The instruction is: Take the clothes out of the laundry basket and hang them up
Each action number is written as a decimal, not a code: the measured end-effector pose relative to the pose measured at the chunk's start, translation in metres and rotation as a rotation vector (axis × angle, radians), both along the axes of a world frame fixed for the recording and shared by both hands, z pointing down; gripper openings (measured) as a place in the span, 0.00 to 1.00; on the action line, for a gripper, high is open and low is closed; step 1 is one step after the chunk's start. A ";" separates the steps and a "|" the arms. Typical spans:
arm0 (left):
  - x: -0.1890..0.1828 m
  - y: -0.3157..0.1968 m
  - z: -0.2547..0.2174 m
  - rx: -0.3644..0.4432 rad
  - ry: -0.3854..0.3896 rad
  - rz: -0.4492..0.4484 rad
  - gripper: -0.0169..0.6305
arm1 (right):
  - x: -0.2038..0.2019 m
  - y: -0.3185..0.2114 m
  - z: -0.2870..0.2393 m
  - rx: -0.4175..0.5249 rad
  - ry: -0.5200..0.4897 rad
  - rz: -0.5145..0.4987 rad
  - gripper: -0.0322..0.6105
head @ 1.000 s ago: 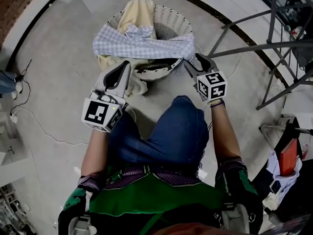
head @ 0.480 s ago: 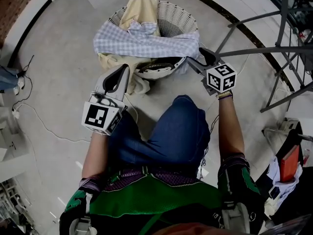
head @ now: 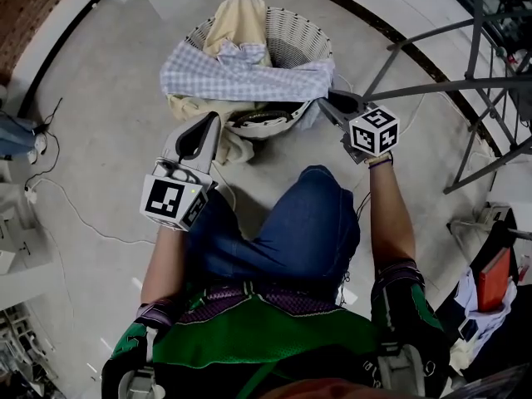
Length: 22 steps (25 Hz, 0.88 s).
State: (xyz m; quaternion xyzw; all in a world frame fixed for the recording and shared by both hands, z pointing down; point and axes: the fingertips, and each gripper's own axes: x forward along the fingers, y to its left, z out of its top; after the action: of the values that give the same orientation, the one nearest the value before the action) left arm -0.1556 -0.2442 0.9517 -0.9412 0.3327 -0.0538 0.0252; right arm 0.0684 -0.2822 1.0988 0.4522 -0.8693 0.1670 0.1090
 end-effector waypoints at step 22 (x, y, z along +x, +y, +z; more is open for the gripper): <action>0.016 -0.013 -0.117 -0.099 0.038 -0.041 0.05 | 0.005 0.008 -0.181 0.103 -0.070 0.075 0.11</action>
State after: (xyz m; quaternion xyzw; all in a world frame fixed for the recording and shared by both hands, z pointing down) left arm -0.1394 -0.2571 0.8343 -0.9351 0.3492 -0.0527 -0.0291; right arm 0.0732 -0.2742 0.9178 0.4833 -0.8625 0.1416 0.0490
